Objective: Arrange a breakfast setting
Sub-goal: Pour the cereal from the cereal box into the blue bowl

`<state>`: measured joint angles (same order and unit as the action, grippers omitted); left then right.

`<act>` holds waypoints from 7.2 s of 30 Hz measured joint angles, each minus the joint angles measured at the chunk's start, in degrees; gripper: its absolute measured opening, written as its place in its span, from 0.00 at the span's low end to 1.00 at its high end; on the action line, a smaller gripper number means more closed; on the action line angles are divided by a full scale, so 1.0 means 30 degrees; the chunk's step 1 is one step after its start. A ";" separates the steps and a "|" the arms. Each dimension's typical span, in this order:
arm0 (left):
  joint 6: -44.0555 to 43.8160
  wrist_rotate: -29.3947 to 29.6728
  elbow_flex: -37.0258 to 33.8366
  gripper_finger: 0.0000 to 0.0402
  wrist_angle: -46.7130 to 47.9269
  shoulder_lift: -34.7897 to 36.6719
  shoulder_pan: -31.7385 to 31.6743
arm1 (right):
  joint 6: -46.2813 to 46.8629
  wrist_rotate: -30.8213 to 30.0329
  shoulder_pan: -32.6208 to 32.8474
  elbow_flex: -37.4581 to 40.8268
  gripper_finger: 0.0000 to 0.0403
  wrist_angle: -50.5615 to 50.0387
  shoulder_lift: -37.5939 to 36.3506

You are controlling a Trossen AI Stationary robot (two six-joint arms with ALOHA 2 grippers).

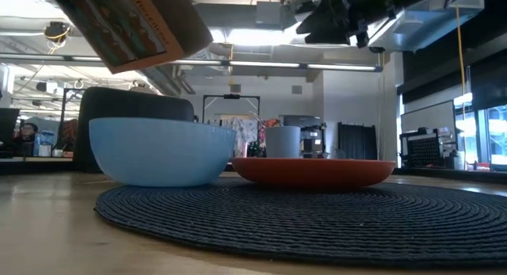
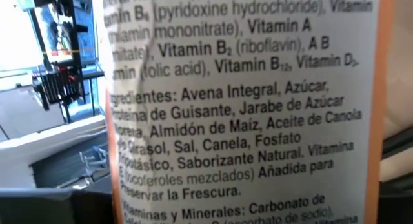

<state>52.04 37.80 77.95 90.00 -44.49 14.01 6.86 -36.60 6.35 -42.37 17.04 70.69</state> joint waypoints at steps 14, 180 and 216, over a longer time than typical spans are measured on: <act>0.1417 -0.0152 0.0000 0.64 -0.0003 -0.0929 0.0000 | -0.0374 -0.0022 0.0000 0.0000 0.48 0.0996 0.0001; -0.6882 -0.2100 -0.1834 0.58 0.0087 -0.0357 -0.0003 | -0.9040 0.4219 0.1144 -1.2370 0.02 0.4271 1.5316; -1.3334 -0.3601 -0.1821 0.58 -0.0169 -0.0372 0.0004 | -0.4374 0.8017 0.0471 -1.7507 0.00 -0.5046 1.3769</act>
<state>12.03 27.00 72.49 89.49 -45.60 14.02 -6.26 -12.55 7.76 -94.89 1.90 112.00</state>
